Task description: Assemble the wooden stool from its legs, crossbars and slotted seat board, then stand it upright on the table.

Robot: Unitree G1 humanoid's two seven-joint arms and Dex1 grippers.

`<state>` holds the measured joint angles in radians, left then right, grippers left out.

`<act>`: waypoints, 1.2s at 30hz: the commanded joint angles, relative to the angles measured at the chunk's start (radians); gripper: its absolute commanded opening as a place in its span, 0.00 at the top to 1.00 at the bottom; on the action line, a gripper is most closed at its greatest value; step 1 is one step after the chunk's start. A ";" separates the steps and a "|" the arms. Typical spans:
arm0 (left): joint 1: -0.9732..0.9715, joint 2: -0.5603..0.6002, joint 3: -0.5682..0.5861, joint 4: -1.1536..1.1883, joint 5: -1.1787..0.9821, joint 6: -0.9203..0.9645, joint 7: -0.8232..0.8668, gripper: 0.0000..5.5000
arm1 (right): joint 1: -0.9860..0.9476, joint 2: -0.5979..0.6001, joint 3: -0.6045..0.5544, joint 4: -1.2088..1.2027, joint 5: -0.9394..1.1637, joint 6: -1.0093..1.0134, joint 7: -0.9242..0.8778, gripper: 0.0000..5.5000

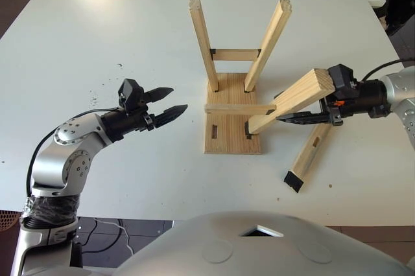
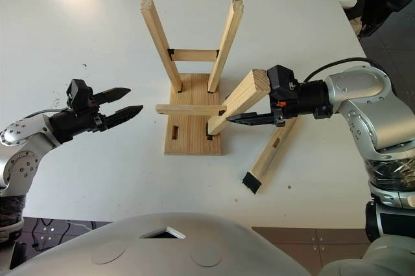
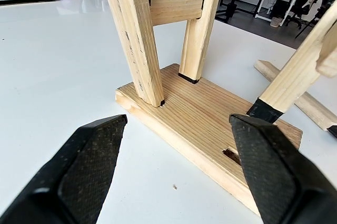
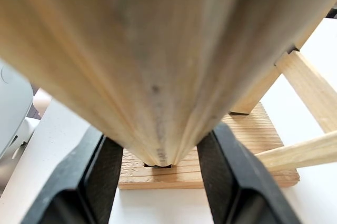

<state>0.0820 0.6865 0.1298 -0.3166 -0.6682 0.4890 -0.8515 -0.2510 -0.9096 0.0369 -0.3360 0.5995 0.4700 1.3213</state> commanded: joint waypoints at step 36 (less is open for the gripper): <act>-0.018 -0.061 -0.002 0.005 0.070 0.002 0.049 0.34 | 0.040 -0.040 0.310 0.174 -0.323 -0.199 0.013 0.63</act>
<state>0.0876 0.6227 0.1468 -0.3169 -0.6239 0.4877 -0.8081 -0.2709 -0.9127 0.1993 -0.2556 0.4983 0.2582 1.3254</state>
